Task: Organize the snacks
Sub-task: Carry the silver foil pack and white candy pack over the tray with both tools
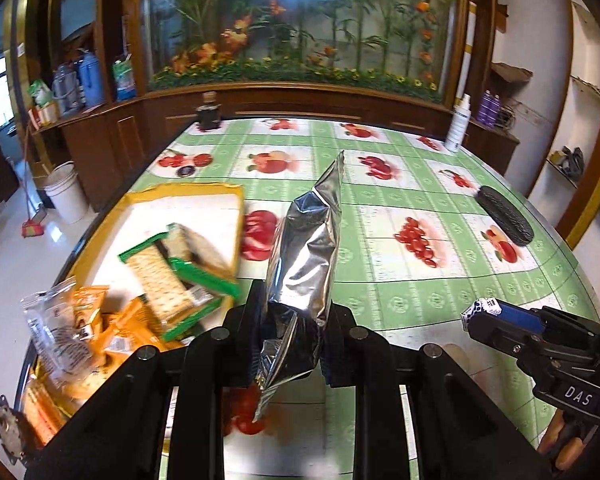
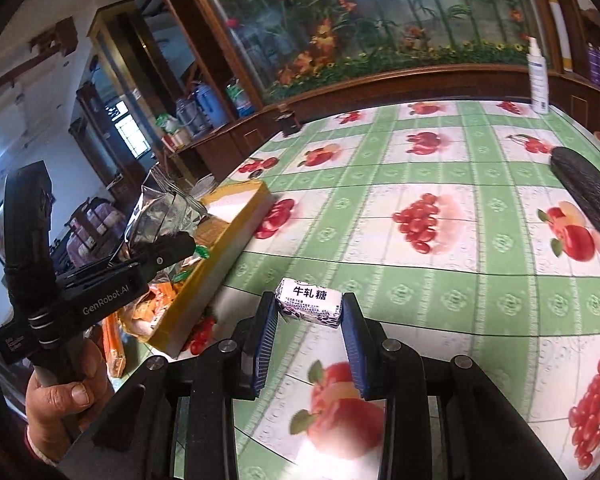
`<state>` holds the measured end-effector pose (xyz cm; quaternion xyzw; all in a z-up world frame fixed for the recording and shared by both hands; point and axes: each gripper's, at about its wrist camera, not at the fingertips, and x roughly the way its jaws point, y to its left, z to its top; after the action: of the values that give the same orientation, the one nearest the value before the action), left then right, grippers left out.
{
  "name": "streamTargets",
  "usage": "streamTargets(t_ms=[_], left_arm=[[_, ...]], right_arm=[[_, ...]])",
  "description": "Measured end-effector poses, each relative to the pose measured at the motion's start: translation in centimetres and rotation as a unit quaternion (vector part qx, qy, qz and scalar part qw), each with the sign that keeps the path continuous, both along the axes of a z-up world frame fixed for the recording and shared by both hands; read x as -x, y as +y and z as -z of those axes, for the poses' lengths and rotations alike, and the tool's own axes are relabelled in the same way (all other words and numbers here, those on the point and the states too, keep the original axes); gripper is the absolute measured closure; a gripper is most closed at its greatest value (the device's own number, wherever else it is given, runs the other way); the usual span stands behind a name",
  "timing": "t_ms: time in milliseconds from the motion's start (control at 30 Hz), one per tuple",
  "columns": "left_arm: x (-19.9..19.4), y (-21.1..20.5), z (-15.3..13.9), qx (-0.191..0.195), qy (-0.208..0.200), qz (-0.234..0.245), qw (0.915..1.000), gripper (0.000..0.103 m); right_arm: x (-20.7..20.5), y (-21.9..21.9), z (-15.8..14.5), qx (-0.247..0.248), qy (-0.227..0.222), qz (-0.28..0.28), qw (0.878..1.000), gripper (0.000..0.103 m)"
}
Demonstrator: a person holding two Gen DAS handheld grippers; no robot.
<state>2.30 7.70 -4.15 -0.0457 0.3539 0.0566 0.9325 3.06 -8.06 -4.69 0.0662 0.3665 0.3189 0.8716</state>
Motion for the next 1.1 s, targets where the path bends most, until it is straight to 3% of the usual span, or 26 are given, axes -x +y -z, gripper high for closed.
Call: streamTargets(t_ms=[500,1100], left_arm=[[2.4,7.8,0.3,0.01,-0.007,-0.087,0.9961,0.083],[2.6,12.7,2.2,0.029,0.014,-0.131,0.9908,0.083]], right_arm=[[-0.4,11.4,-1.5,-0.007,-0.015,-0.116,0.993,0.07],[-3.5,19.4,-0.5,-0.004,0.001,-0.153,0.988,0.069]])
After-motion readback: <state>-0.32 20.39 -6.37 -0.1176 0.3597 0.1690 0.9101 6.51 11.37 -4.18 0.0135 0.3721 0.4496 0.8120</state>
